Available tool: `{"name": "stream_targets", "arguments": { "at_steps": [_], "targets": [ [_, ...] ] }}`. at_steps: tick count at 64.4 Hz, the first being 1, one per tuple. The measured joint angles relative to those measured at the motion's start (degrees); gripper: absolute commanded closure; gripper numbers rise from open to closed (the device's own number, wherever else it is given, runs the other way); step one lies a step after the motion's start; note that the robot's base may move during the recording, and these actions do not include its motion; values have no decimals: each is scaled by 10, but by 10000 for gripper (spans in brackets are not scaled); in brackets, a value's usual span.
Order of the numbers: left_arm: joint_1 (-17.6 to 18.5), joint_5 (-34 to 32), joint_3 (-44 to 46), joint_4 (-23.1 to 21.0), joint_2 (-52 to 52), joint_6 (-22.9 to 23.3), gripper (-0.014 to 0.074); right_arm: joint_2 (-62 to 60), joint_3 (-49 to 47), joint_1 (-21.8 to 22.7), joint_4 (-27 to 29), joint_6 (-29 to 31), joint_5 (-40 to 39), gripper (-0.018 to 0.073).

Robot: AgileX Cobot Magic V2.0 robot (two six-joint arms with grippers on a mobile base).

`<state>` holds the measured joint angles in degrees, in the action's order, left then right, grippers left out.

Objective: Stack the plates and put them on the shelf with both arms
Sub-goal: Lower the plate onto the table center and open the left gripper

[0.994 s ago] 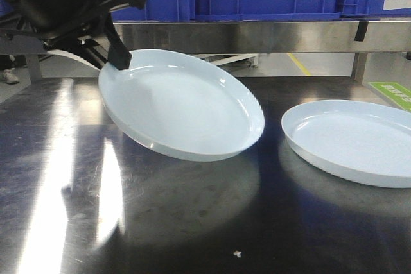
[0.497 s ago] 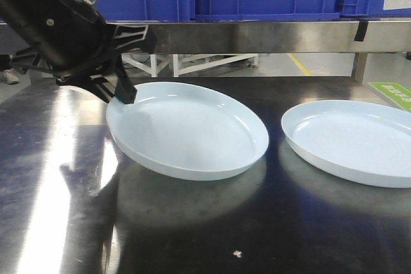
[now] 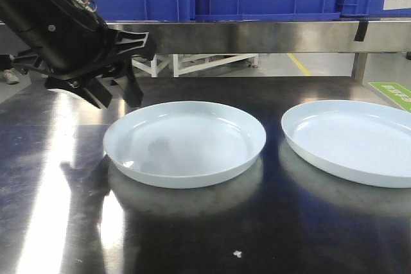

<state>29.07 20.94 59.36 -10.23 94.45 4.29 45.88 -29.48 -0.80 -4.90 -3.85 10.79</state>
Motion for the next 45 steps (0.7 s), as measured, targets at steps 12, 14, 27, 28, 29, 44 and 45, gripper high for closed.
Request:
{"name": "stream_targets", "arguments": {
  "at_steps": [12,14,27,28,29,44,45],
  "targets": [
    [0,0,0,0,0,0,246,0,0,0,0,0,0,55],
    [0,-1,0,1,0,1,293,0,0,0,0,0,0,55],
    [-1,-9,0,1,-40,1,505,0,0,0,0,0,0,55],
    [-2,-10,0,1,-45,1,510,0,0,0,0,0,0,55],
    [-4,-12,0,1,-54,1,512,0,0,0,0,0,0,55],
    [-102,-14,0,11,-192,1,511,0,0,0,0,0,0,55],
    [-114,-13,0,15,-205,1,511,0,0,0,0,0,0,55]
  ]
}}
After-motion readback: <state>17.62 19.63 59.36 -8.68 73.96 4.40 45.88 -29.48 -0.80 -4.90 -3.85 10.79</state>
